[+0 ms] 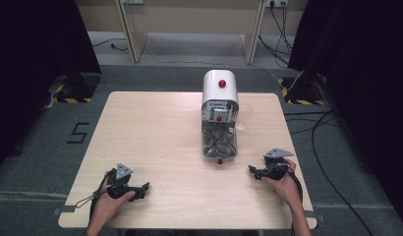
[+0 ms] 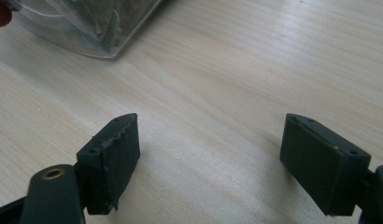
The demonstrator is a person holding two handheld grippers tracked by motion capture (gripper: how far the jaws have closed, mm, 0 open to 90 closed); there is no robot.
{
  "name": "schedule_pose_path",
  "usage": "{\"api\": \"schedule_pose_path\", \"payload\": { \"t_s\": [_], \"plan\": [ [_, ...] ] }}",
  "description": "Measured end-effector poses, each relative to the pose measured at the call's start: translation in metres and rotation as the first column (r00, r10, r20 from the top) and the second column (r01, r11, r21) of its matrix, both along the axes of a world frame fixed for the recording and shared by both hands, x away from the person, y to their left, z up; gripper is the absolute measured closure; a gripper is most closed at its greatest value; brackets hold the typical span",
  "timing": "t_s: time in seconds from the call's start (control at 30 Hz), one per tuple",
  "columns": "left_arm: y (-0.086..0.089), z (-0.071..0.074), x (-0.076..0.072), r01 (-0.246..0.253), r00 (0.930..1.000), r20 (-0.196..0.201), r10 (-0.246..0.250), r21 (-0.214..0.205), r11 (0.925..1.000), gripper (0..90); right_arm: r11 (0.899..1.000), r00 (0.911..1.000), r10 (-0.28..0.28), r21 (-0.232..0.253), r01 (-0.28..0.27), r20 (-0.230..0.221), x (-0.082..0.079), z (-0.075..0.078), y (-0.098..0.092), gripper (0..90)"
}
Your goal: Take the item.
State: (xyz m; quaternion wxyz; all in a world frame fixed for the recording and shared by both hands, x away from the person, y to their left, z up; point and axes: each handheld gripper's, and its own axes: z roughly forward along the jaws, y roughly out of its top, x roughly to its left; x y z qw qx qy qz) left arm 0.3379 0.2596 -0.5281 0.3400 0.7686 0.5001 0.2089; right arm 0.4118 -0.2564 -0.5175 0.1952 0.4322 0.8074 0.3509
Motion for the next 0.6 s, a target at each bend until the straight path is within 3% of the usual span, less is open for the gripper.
{"api": "schedule_pose_path", "payload": {
  "t_s": [0.27, 0.6],
  "plan": [
    [0.000, 0.000, 0.000, 0.000, 1.0000, 0.000, 0.000, 0.000, 1.0000, 0.0, 1.000, 0.9998, -0.010, -0.001, 0.010, 0.015, -0.001, 0.002, -0.001, 25.7],
    [0.000, 0.000, 0.000, 0.000, 1.0000, 0.000, 0.000, 0.000, 1.0000, 0.0, 1.000, 0.9950, 0.011, 0.027, -0.014, 0.100, -0.008, 0.027, 0.006, 30.8]
  ]
}}
